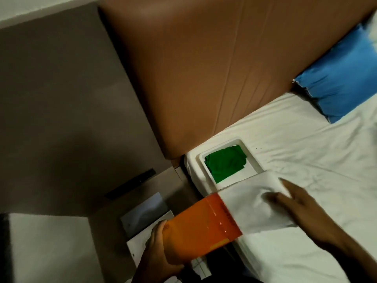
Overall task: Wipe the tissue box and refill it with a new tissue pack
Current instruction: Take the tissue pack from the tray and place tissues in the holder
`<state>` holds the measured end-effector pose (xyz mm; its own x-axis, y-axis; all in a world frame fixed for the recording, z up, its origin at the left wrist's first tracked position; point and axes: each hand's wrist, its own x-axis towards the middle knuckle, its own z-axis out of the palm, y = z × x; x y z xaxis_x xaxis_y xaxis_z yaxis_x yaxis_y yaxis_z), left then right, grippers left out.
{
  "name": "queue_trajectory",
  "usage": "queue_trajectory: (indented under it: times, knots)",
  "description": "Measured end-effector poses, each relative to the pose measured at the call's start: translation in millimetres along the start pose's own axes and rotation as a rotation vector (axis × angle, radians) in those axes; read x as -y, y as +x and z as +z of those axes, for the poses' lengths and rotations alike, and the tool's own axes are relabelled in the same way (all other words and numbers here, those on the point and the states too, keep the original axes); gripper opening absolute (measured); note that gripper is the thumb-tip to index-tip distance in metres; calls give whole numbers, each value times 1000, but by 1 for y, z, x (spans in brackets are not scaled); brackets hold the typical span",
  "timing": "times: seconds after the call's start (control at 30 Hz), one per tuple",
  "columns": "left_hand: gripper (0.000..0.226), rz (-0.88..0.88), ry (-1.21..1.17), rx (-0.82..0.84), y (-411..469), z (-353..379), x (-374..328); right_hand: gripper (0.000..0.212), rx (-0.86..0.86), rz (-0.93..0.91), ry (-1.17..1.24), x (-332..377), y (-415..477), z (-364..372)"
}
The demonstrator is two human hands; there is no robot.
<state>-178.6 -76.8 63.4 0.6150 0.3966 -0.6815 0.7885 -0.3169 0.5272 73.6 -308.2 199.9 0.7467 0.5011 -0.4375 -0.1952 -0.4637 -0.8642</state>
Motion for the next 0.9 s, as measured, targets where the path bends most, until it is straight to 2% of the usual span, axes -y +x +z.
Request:
queue_trajectory:
  times: [0.07,0.13,0.3,0.43,0.57,0.7,0.9]
  knots:
    - [133,37,-1,32,20,2,-21,24,-141,22,43,-11,6,-36]
    - [130,74,121,35,47,11,-48,24,-254,35,89,-20,13,-71]
    - [128,178,273,-72,111,41,-110,19,-415,61,294,-26,28,-129]
    - [130,246,374,-109,150,64,-145,32,-386,115,322,-36,44,-143]
    - [132,272,412,-136,171,84,-160,26,-323,187,371,-46,62,-140]
    - [132,267,403,-127,185,97,-165,35,-311,197,425,-56,75,-138]
    - [132,293,463,-128,200,104,-164,15,-352,220,486,-58,79,-141]
